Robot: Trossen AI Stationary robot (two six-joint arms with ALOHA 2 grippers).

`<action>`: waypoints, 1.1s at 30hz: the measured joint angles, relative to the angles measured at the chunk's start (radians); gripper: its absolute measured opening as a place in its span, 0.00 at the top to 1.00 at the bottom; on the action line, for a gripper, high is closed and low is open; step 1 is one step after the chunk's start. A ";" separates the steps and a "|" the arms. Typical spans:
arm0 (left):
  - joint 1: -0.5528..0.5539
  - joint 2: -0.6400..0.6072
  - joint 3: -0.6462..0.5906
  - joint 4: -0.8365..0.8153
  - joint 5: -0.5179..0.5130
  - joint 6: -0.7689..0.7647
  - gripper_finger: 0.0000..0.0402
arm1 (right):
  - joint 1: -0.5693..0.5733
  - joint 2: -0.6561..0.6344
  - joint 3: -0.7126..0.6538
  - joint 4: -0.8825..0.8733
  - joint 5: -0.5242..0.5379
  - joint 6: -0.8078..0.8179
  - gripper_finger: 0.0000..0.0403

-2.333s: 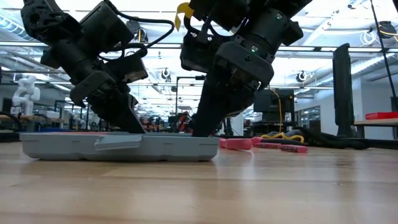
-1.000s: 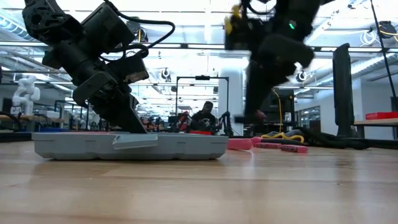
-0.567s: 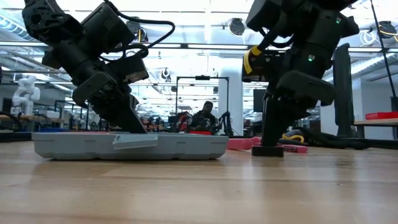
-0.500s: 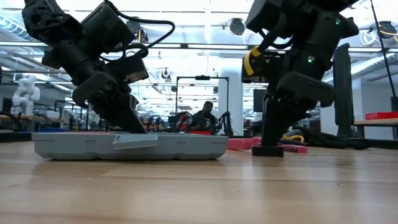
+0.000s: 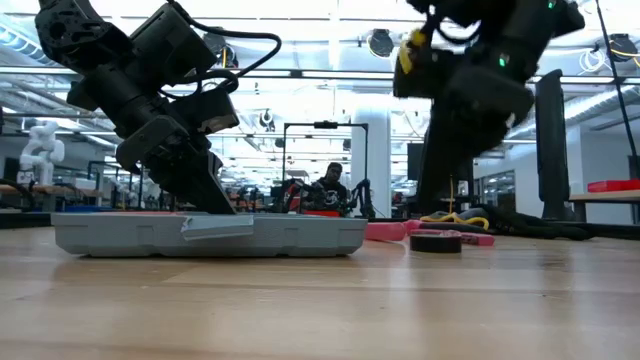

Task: Prefit tool cases
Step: Remove the pink hex key from the gray prefit tool case

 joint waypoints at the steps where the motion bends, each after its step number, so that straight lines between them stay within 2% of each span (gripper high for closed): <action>1: 0.000 0.000 0.000 0.000 0.000 0.000 1.00 | 0.000 -0.018 0.000 0.009 0.007 -0.002 0.68; 7: 0.000 0.000 -0.001 0.008 0.000 -0.001 1.00 | -0.012 -0.055 0.003 0.241 -0.007 -0.086 0.71; 11: 0.000 0.000 -0.001 0.017 0.000 -0.001 1.00 | -0.039 0.016 0.004 0.443 -0.107 -0.142 0.73; 14: 0.000 0.000 -0.001 0.019 -0.013 -0.001 1.00 | -0.050 0.101 0.048 0.514 -0.156 -0.197 0.74; 19: 0.000 0.000 -0.001 0.020 -0.015 -0.005 1.00 | -0.062 0.257 0.204 0.499 -0.261 -0.279 0.74; 25: 0.000 0.000 -0.001 0.021 -0.016 -0.006 1.00 | -0.080 0.404 0.407 0.308 -0.364 -0.315 0.74; 28: 0.000 0.000 -0.001 0.021 -0.016 -0.007 1.00 | -0.079 0.448 0.463 0.252 -0.393 -0.339 0.74; 33: 0.000 0.000 -0.001 0.021 -0.017 -0.007 1.00 | -0.078 0.466 0.480 0.247 -0.432 -0.343 0.74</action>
